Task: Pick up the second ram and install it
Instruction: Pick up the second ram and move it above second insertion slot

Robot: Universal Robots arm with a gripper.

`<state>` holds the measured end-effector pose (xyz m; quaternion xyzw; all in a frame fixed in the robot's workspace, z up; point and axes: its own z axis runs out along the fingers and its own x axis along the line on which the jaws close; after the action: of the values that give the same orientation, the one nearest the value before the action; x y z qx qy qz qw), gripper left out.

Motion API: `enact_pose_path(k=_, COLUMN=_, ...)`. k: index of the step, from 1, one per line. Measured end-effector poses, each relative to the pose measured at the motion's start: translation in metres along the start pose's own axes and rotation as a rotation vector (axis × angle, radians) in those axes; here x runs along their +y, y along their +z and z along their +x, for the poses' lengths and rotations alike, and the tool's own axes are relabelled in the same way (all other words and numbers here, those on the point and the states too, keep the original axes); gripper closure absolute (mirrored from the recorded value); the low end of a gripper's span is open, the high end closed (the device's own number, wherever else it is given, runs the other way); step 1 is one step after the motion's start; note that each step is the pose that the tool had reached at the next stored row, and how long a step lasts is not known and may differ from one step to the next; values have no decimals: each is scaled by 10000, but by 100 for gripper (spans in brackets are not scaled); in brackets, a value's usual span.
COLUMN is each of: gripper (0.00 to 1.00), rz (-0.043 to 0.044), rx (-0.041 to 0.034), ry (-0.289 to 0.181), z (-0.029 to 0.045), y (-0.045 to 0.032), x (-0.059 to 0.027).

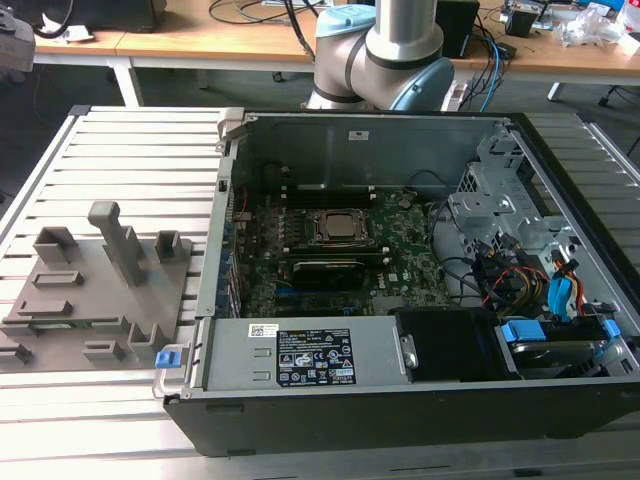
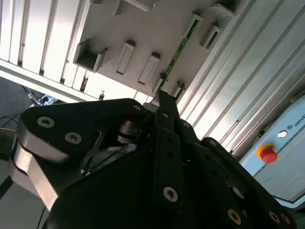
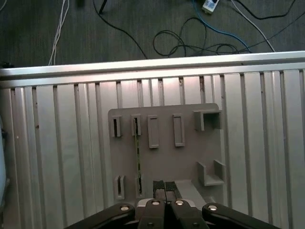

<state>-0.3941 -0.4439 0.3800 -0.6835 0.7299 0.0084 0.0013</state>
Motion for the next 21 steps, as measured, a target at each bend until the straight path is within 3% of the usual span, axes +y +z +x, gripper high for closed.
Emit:
enact_pose_path(k=2, gripper=89, rz=1, rx=0, ry=11, z=0, y=0, x=0)
enact_pose_path(k=5, gripper=64, rz=1, rx=0, ry=33, z=0, y=0, x=0)
enact_pose_path(k=11, gripper=64, rz=2, rx=-1, ry=35, z=2, y=48, x=0)
enact_pose_path(k=21, gripper=64, rz=1, rx=-1, ry=35, z=14, y=212, x=-3)
